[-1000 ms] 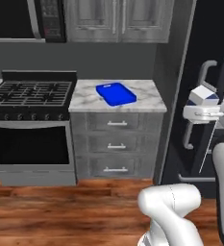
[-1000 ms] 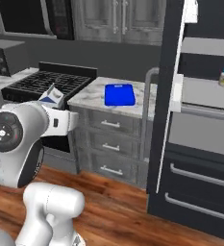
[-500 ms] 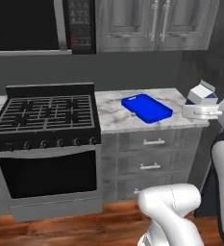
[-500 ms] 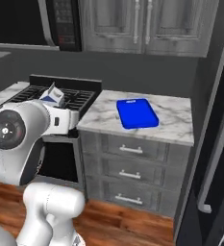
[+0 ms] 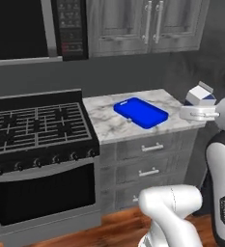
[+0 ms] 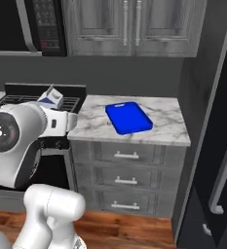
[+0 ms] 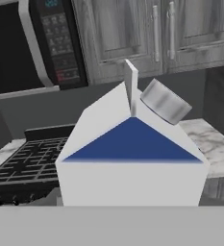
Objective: Take out the milk from the fridge and place it on the tray on the counter. Then take the sugar cube near the tray and place it in the tray.
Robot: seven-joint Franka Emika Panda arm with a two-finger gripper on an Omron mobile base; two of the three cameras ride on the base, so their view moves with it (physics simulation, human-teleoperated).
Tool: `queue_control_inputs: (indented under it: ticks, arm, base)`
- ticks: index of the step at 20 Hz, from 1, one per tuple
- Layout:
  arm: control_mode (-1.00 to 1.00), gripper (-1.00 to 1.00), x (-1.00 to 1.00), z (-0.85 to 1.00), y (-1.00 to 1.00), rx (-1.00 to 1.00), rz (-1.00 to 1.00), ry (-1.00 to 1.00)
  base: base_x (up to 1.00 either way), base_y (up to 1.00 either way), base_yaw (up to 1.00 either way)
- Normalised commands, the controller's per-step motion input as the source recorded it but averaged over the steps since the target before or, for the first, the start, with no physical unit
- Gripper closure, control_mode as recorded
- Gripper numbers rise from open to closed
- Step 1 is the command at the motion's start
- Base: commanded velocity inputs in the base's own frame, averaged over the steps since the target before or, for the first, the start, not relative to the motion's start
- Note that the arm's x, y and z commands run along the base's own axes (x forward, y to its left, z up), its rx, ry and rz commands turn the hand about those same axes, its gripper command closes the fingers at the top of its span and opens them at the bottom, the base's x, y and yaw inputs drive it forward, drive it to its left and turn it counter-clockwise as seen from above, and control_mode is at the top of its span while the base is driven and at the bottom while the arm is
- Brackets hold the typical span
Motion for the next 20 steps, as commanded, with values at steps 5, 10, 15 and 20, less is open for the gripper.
queue_control_inputs:
  ticks: [5, 10, 15, 20]
  arm:
    - [1.0, 1.0, 0.0, 0.0, 0.0, 0.0, 0.0, 0.0]
    - [1.0, 1.0, 0.0, 0.0, 0.0, 0.0, 0.0, 0.0]
    - [1.0, 1.0, 0.0, 0.0, 0.0, 0.0, 0.0, 0.0]
    - [1.0, 1.0, 0.0, 0.0, 0.0, 0.0, 0.0, 0.0]
  base:
    - [0.37, -0.29, -0.03]
    - [0.75, 0.04, -0.01]
    - [0.43, -0.34, 0.0]
    - [0.54, -0.15, 0.0]
